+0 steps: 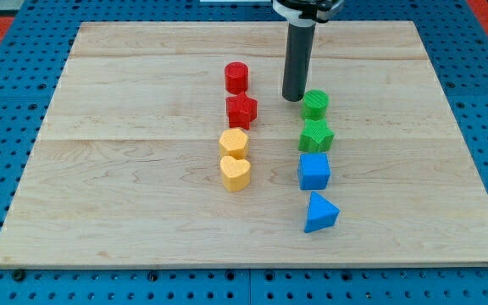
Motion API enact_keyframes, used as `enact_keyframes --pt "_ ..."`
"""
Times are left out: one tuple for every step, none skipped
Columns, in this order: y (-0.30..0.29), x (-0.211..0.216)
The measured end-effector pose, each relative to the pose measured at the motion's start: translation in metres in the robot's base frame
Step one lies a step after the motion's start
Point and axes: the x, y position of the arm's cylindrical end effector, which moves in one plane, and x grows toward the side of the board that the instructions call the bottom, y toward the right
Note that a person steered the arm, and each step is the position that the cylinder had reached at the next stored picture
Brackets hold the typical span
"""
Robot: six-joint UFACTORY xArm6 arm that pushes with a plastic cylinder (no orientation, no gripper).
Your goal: Move the green circle to the top right of the green star
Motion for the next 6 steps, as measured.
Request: enact_keyframes --pt "-0.003 0.000" --pt "0.014 0.005" --pt "0.063 -0.015" --pt "0.128 0.042" --pt "0.115 0.139" --pt "0.063 0.179"
